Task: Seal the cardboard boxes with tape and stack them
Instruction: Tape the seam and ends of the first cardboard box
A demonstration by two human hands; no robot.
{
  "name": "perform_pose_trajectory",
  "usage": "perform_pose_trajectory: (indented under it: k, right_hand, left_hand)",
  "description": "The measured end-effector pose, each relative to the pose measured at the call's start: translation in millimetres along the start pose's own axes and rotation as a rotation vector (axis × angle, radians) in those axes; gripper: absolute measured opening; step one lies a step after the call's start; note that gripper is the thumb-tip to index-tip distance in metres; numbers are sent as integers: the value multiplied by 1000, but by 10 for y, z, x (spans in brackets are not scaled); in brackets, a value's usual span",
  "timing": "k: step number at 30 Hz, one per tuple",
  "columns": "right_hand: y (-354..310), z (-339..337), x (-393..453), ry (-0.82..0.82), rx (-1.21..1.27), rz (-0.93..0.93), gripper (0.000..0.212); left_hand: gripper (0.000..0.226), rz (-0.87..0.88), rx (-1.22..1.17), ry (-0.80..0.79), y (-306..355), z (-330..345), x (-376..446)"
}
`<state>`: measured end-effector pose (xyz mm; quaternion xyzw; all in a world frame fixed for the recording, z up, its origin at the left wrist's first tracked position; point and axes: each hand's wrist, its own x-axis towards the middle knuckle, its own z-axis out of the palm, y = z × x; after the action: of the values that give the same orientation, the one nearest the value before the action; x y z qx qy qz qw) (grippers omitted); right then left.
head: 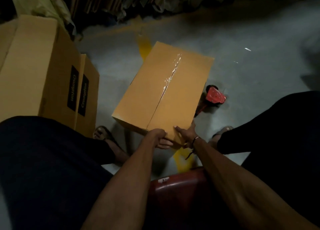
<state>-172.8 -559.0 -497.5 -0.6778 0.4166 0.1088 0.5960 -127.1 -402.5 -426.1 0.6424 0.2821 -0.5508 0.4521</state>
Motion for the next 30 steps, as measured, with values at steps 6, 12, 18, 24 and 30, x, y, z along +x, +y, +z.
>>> perform_pose_trajectory:
  k: [6,12,18,24,30]
  right_hand:
    - [16,-235,71,92,-67,-41,82]
    - [-297,-474,146,415,72,-70,60]
    - [-401,-519,235,445,172,126,65]
    - [-487,-502,219,413,131,-1,45]
    - [-686,-607,635,299,139,22,50]
  left_hand:
    - [35,-40,122,-13,3,-173,-66]
    - [26,296,112,558,71,-479,44]
    - [46,522,370,884,-41,-452,88]
    - [57,579,426,801,-14,-504,155]
    - [59,570,528,758,129,-571,211]
